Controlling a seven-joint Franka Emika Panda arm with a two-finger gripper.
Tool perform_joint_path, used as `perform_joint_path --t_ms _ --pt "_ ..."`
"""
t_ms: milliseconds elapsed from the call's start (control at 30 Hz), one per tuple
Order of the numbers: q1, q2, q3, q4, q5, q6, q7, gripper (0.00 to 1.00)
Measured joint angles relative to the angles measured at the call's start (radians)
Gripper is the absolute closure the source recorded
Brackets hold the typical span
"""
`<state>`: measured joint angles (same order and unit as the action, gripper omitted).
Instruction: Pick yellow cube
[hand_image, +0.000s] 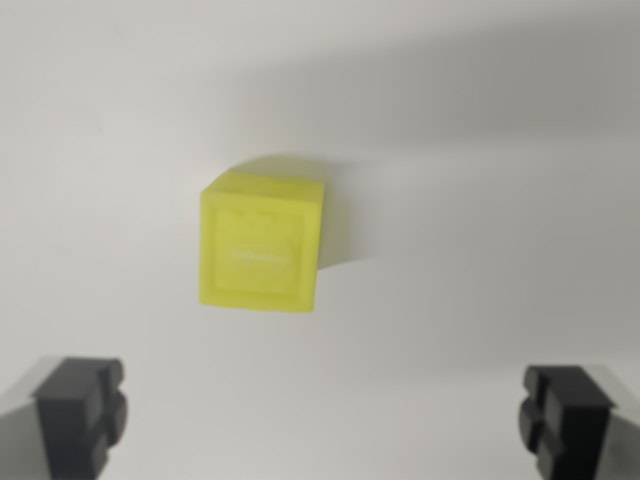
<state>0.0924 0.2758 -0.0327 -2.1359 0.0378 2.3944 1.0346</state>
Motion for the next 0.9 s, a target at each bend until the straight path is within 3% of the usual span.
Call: perform_joint_path --t_ms 900 --pt "0.029 0.082 0.000 -0.020 0.000 0.109 0.063 0.00"
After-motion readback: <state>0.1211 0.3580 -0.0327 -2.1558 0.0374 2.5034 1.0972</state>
